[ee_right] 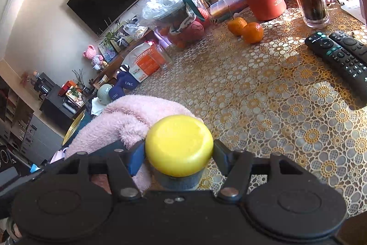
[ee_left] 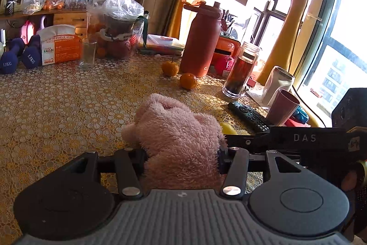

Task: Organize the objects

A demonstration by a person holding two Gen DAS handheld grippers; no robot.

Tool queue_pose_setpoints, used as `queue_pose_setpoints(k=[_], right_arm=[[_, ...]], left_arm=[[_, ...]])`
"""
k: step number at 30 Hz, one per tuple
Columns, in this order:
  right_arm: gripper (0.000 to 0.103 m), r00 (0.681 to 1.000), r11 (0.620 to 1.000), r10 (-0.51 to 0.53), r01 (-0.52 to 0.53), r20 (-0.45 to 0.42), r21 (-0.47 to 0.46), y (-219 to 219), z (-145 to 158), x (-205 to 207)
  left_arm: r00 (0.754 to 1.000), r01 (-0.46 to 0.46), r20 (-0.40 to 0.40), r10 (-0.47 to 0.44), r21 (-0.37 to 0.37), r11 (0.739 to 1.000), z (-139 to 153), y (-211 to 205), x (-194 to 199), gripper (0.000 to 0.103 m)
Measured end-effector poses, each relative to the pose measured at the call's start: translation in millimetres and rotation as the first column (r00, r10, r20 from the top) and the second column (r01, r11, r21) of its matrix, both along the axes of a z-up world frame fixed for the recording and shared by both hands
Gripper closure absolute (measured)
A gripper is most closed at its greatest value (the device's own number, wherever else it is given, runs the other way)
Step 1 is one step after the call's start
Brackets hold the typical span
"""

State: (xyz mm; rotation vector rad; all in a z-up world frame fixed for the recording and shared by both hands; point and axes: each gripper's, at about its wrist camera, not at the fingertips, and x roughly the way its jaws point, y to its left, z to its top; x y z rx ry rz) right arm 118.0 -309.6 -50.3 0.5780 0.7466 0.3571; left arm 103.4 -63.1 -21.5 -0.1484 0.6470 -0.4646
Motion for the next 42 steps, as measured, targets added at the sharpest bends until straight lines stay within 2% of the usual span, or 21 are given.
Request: queue_pose_setpoints(k=[3, 7, 10, 14, 21, 24, 28, 30, 32, 37, 42], right_arm=[[0.041, 1.0, 1.0, -0.001, 0.001, -0.029, 0.011, 3.5, 0.0, 3.1], [0.041, 1.0, 0.997, 0.026, -0.026, -0.011, -0.076, 19.0, 10.1, 4.7], [0.041, 0.998, 0.984, 0.055, -0.053, 0.008, -0.169, 32.8, 18.9, 7.8], [0.041, 0.989, 0.948, 0.143, -0.126, 0.038, -0.293, 50.8, 26.8, 6.1], [0.041, 0.953, 0.841, 0.282, -0.191, 0.108, -0.507, 95.0, 37.3, 2.4], [0.042, 0.955, 0.843, 0.275, -0.183, 0.113, -0.507, 107.1, 38.9, 15.3], [0.041, 0.984, 0.9, 0.157, -0.107, 0.084, -0.423, 109.7, 37.3, 34.4], [0.041, 0.993, 0.928, 0.11, -0.083, 0.053, -0.363, 108.4, 33.6, 39.2], [0.041, 0.995, 0.935, 0.097, -0.08, 0.032, -0.345, 111.7, 30.6, 38.3], [0.041, 0.993, 0.902, 0.117, -0.092, 0.034, -0.421, 120.2, 33.6, 33.2], [0.039, 0.98, 0.858, 0.198, -0.172, 0.002, -0.484, 130.1, 40.9, 38.8]], left_arm=[[0.999, -0.024, -0.024, 0.024, 0.023, 0.999, -14.8, 11.2, 3.5, 0.052], [0.996, -0.064, -0.051, 0.068, 0.08, 0.995, -31.7, 24.0, 7.3, 0.052], [0.994, -0.089, -0.06, 0.094, 0.078, 0.993, -37.9, 36.7, 6.7, 0.052], [0.993, -0.101, -0.055, 0.104, 0.049, 0.994, -38.2, 52.4, 0.6, 0.052], [0.994, -0.103, -0.029, 0.103, 0.019, 0.995, -30.6, 68.0, -4.0, 0.052], [0.992, -0.122, -0.007, 0.122, -0.019, 0.992, -20.7, 77.8, -5.0, 0.051], [0.991, -0.134, 0.011, 0.135, -0.075, 0.988, -14.5, 81.3, -6.5, 0.052], [0.993, -0.115, 0.018, 0.117, -0.076, 0.99, -15.1, 75.0, -5.5, 0.052], [0.995, -0.1, 0.014, 0.102, -0.065, 0.993, -19.6, 67.3, -3.2, 0.052], [0.994, -0.112, -0.017, 0.112, -0.02, 0.994, -38.8, 68.1, 3.5, 0.051], [0.989, -0.14, -0.04, 0.139, -0.033, 0.99, -46.2, 83.3, 4.1, 0.051]])
